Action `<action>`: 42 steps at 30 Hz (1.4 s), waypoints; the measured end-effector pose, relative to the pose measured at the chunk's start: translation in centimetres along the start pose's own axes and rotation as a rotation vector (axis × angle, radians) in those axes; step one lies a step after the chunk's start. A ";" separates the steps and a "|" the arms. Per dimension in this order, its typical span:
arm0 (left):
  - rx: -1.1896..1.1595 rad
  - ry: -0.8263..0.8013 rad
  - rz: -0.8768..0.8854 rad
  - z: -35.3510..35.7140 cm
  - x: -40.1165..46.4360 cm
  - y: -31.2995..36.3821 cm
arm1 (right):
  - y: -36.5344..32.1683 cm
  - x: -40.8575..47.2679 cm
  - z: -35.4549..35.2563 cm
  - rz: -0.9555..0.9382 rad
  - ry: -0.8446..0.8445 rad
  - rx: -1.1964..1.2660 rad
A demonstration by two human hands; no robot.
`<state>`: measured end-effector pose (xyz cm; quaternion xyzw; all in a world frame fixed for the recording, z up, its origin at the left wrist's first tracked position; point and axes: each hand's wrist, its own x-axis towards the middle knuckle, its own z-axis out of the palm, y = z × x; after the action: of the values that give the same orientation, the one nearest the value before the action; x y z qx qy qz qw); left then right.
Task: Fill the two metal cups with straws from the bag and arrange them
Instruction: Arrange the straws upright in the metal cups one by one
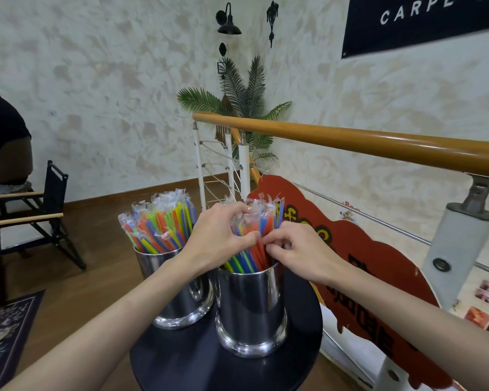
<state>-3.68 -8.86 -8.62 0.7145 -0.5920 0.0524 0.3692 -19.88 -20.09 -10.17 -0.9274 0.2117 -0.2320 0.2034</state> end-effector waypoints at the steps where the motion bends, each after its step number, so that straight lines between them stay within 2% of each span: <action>1: 0.007 0.013 0.000 0.1 0.0 0.1 | 0.1 0.1 0.1 0.019 0.034 0.005; 5: -0.034 -0.008 0.021 -0.1 -0.2 0.3 | 0.0 0.8 0.1 0.104 0.158 -0.010; 11: -0.116 -0.051 0.039 -0.6 -0.3 0.1 | -0.3 1.5 0.5 0.165 0.257 -0.136; 14: -0.140 -0.057 0.045 -0.8 -0.3 0.1 | -0.1 1.4 0.8 0.142 0.254 -0.159; 21: -0.141 -0.018 0.033 -0.6 -0.4 0.0 | 0.2 1.3 1.0 0.021 0.240 -0.030; 32: -0.173 -0.026 0.004 -0.6 -0.1 -0.2 | 0.1 1.3 1.3 0.013 0.274 0.044; 39: -0.222 0.059 0.018 0.0 0.0 0.1 | 0.1 0.6 0.9 -0.050 0.189 0.103; 42: -0.208 0.055 0.022 0.0 0.1 0.2 | 0.6 0.1 0.6 -0.040 0.214 0.068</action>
<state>-3.83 -8.93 -8.48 0.6639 -0.5918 0.0143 0.4569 -19.63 -20.47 -10.88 -0.8939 0.2054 -0.3408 0.2063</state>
